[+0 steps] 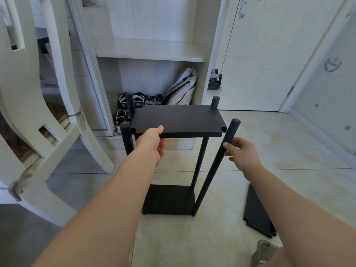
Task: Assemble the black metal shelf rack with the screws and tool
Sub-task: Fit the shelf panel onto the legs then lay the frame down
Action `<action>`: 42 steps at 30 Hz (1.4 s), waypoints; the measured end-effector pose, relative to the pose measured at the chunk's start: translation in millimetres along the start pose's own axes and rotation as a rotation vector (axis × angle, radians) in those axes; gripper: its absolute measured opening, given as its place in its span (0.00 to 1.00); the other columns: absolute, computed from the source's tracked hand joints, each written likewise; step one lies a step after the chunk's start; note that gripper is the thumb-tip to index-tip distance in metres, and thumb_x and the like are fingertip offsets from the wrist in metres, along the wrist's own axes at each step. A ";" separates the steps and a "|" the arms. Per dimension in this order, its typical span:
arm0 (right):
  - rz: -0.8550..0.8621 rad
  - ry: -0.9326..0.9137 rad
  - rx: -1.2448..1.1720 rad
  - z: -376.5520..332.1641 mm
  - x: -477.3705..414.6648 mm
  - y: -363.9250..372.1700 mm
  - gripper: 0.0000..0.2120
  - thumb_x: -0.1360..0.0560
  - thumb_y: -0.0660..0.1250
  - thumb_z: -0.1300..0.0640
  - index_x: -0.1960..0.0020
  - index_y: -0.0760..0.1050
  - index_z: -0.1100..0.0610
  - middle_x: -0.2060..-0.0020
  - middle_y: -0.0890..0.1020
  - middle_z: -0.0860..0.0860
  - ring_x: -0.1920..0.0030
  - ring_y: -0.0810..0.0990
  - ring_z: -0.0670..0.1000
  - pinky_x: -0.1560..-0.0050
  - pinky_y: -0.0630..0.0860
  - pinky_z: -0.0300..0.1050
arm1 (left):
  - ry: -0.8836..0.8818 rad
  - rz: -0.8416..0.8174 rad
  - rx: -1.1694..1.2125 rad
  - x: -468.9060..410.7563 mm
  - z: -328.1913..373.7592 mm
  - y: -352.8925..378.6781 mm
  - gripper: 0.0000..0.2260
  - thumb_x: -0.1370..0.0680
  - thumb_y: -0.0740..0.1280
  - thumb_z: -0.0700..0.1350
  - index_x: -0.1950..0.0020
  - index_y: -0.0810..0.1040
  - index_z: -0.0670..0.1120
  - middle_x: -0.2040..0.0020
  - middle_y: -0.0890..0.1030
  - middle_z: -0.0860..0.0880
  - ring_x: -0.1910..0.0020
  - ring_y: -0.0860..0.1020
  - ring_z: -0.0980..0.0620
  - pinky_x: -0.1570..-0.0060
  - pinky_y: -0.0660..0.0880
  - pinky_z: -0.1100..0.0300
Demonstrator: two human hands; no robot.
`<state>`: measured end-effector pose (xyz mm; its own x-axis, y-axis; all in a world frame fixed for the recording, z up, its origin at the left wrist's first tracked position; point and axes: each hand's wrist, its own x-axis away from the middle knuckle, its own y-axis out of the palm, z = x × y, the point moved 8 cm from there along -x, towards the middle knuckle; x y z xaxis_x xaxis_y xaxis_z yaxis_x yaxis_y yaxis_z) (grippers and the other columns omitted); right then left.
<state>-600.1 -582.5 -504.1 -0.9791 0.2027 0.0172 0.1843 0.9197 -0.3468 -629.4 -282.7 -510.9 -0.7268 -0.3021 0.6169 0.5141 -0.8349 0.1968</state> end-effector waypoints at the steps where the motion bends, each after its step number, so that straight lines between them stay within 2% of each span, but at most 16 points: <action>1: 0.009 0.001 -0.001 -0.3 -0.4 0.9 0.06 0.19 0.68 0.59 0.42 0.78 0.55 0.49 0.84 0.50 0.54 0.84 0.52 0.51 0.79 0.48 | 0.000 0.003 0.003 -0.5 0.8 -1.4 0.13 0.24 0.73 0.50 0.44 0.80 0.47 0.52 0.86 0.48 0.66 0.78 0.57 0.72 0.72 0.64; 7: 0.051 0.017 0.002 -2.3 -0.7 6.2 0.05 0.20 0.69 0.58 0.46 0.76 0.54 0.52 0.84 0.50 0.56 0.85 0.50 0.47 0.81 0.53 | 0.002 0.008 0.002 -1.9 2.4 -6.3 0.12 0.24 0.73 0.51 0.45 0.80 0.46 0.54 0.85 0.49 0.66 0.78 0.58 0.72 0.72 0.65; 11: 0.035 0.011 0.014 -5.2 2.6 6.9 0.04 0.20 0.70 0.58 0.50 0.75 0.51 0.52 0.84 0.50 0.56 0.85 0.50 0.49 0.82 0.52 | -0.002 0.012 0.008 -2.7 1.8 -7.0 0.13 0.24 0.73 0.51 0.44 0.80 0.46 0.53 0.86 0.49 0.65 0.78 0.57 0.71 0.72 0.65; 20: 0.025 -0.010 0.084 -11.8 9.7 14.4 0.03 0.20 0.68 0.57 0.47 0.77 0.51 0.53 0.83 0.46 0.55 0.85 0.48 0.47 0.82 0.52 | 0.001 0.013 0.007 0.2 -0.4 -3.0 0.12 0.24 0.73 0.50 0.44 0.80 0.45 0.53 0.86 0.48 0.66 0.77 0.57 0.70 0.72 0.65; 24: 0.050 0.085 0.055 -6.9 11.3 15.4 0.05 0.20 0.68 0.57 0.45 0.75 0.54 0.53 0.83 0.50 0.54 0.85 0.51 0.46 0.83 0.54 | -0.003 0.009 0.013 1.8 -1.4 -2.7 0.13 0.24 0.73 0.50 0.43 0.80 0.46 0.50 0.86 0.48 0.64 0.77 0.57 0.69 0.72 0.64; 27: 0.037 0.353 -0.102 4.8 23.4 21.6 0.04 0.19 0.67 0.58 0.51 0.74 0.59 0.53 0.81 0.56 0.56 0.86 0.55 0.53 0.84 0.52 | -0.008 0.014 0.009 3.2 -2.4 -3.1 0.13 0.23 0.72 0.50 0.43 0.80 0.46 0.50 0.86 0.48 0.64 0.77 0.57 0.69 0.72 0.64; 30: -0.212 0.541 -0.290 2.5 44.6 55.4 0.09 0.18 0.65 0.55 0.46 0.75 0.62 0.48 0.83 0.59 0.52 0.86 0.58 0.57 0.83 0.50 | -0.010 0.022 0.011 5.0 -3.8 -4.0 0.13 0.23 0.72 0.50 0.43 0.79 0.46 0.49 0.85 0.48 0.63 0.78 0.57 0.68 0.72 0.64; 32: -0.288 0.542 -0.419 -6.4 50.6 74.6 0.13 0.17 0.66 0.53 0.40 0.73 0.63 0.44 0.82 0.58 0.47 0.85 0.58 0.51 0.82 0.51 | -0.009 0.024 0.013 6.4 -4.5 -4.4 0.12 0.23 0.72 0.50 0.43 0.79 0.46 0.48 0.85 0.48 0.62 0.78 0.57 0.67 0.72 0.64; 34: -0.251 0.513 -0.582 -17.9 50.1 86.7 0.15 0.18 0.66 0.52 0.38 0.71 0.61 0.42 0.81 0.58 0.44 0.83 0.57 0.45 0.80 0.52 | -0.007 0.024 0.013 7.2 -5.2 -4.6 0.12 0.23 0.72 0.50 0.43 0.79 0.46 0.48 0.85 0.48 0.61 0.78 0.57 0.67 0.72 0.64; 38: -0.157 0.504 -0.782 -30.3 48.3 104.3 0.20 0.19 0.69 0.50 0.34 0.72 0.61 0.44 0.82 0.58 0.47 0.83 0.55 0.51 0.80 0.48 | -0.019 0.045 0.000 8.1 -8.4 -6.7 0.13 0.23 0.72 0.51 0.43 0.79 0.46 0.50 0.85 0.48 0.63 0.78 0.57 0.69 0.72 0.64; 42: -0.095 0.515 -0.783 -28.2 47.9 112.3 0.18 0.19 0.69 0.51 0.34 0.73 0.59 0.47 0.83 0.58 0.50 0.85 0.54 0.54 0.82 0.47 | -0.022 0.052 -0.007 8.5 -11.7 -7.7 0.13 0.23 0.72 0.51 0.43 0.79 0.45 0.51 0.85 0.48 0.64 0.78 0.56 0.69 0.72 0.63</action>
<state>-623.9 -460.0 -515.7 -0.8689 0.0669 0.4905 0.2945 0.8664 0.4034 -644.9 -284.3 -516.0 -0.6889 -0.3346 0.6430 0.5475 -0.8216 0.1590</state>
